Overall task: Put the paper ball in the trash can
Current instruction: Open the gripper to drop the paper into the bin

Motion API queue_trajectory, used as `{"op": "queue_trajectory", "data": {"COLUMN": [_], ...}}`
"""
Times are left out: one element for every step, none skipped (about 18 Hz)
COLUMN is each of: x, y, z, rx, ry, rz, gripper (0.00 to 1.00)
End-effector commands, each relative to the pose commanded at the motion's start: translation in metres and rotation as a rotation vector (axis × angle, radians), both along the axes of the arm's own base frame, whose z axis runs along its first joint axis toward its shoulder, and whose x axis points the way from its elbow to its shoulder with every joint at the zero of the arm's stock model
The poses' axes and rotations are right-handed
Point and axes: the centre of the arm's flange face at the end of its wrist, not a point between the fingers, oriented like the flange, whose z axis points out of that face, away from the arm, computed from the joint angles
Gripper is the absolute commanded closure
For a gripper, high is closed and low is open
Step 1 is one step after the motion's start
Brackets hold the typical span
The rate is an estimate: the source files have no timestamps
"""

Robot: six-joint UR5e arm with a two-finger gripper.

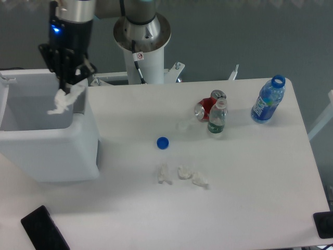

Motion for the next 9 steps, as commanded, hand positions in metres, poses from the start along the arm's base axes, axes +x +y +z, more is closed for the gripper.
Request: {"op": "queue_trajectory", "data": {"x": [0.0023, 0.0029, 0.0029, 0.0038, 0.0035, 0.0033, 0.0036, 0.0037, 0.004], "y": [0.0014, 0.0024, 0.0031, 0.0034, 0.0039, 0.0039, 0.0034, 0.0034, 0.0029], "z": [-0.0004, -0.0006, -0.001, -0.0009, -0.0017, -0.0015, -0.0008, -0.0008, 0.0], "rx": [0.005, 0.012, 0.014, 0.015, 0.014, 0.014, 0.016, 0.016, 0.016], "ry": [-0.009, -0.015, -0.019, -0.02, -0.021, -0.019, -0.018, -0.018, -0.018], "rz": [-0.01, -0.018, -0.021, -0.023, -0.023, -0.023, -0.023, -0.023, -0.02], "gripper": [0.83, 0.74, 0.57, 0.46, 0.25, 0.0, 0.0, 0.0, 0.0]}}
